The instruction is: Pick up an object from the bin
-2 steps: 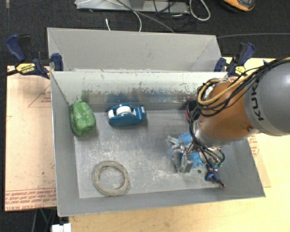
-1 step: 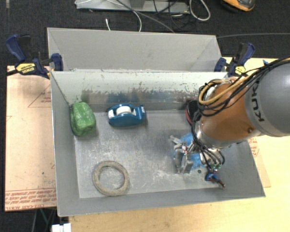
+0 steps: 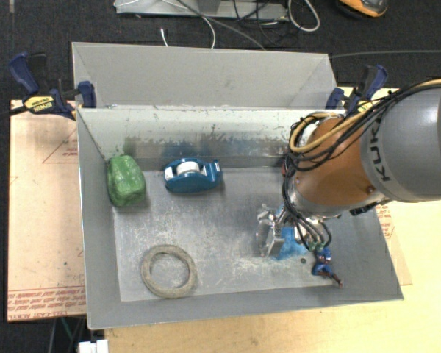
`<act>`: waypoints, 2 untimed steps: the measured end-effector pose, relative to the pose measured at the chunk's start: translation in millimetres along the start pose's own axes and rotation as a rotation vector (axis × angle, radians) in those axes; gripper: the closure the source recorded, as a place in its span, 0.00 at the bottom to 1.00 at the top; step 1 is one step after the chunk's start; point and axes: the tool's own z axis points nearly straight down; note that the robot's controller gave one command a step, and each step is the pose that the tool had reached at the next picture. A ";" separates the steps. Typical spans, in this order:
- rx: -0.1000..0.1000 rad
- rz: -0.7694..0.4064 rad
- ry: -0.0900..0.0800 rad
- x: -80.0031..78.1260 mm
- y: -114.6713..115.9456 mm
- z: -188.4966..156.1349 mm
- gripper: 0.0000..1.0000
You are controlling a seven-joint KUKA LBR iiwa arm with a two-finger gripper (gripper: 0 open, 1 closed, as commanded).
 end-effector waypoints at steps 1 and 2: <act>-0.003 -0.172 -0.001 -0.5 -1.7 -3.9 1.00; -0.003 -0.508 -0.003 -12.3 9.2 -99.3 1.00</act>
Offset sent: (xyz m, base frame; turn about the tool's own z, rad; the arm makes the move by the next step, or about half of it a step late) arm 0.0129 0.0091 0.1053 -0.5139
